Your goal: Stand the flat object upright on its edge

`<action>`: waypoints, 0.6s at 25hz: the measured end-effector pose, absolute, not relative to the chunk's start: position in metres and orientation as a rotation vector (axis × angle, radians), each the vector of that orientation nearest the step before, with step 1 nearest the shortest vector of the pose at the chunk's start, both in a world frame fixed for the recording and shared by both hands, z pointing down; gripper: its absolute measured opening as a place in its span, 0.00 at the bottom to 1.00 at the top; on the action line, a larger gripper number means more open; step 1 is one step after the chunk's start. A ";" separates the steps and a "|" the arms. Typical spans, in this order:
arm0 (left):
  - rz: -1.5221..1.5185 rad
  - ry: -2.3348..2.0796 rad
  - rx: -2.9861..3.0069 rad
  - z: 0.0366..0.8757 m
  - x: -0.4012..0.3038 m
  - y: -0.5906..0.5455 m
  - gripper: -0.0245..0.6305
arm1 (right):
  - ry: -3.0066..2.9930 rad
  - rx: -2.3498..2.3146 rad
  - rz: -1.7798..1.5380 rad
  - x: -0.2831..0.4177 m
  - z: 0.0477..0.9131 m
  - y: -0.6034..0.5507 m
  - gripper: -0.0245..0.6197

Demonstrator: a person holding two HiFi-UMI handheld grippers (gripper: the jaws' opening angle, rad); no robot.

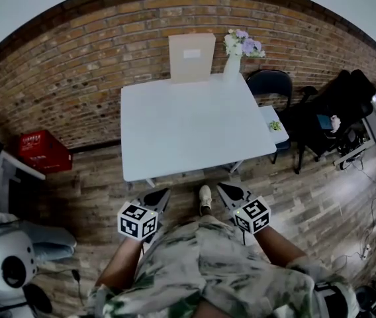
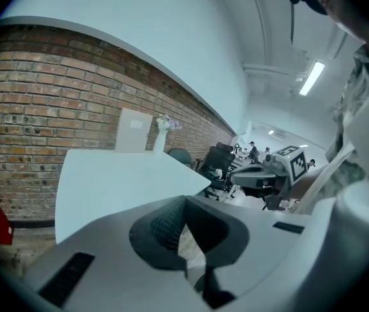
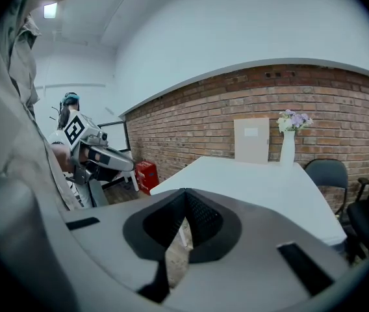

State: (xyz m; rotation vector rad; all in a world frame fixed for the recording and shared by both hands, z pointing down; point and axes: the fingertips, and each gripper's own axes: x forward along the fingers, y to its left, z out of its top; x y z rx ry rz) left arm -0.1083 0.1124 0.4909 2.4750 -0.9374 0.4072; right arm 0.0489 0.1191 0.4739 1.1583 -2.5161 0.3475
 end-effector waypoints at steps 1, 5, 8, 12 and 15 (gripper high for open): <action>0.404 -0.942 2.471 0.492 -0.111 0.113 0.07 | -2.517 1.151 0.344 0.047 0.474 0.119 0.07; 0.395 -0.953 2.456 0.495 -0.120 0.117 0.07 | -2.522 1.124 0.329 0.037 0.474 0.116 0.07; 0.392 -0.966 2.447 0.496 -0.128 0.117 0.07 | -2.534 1.100 0.322 0.026 0.474 0.112 0.07; 0.380 -0.993 2.428 0.498 -0.135 0.116 0.07 | -2.538 1.058 0.316 0.018 0.477 0.109 0.07; 0.381 -1.002 2.413 0.501 -0.137 0.115 0.07 | -2.538 1.044 0.322 0.018 0.478 0.104 0.07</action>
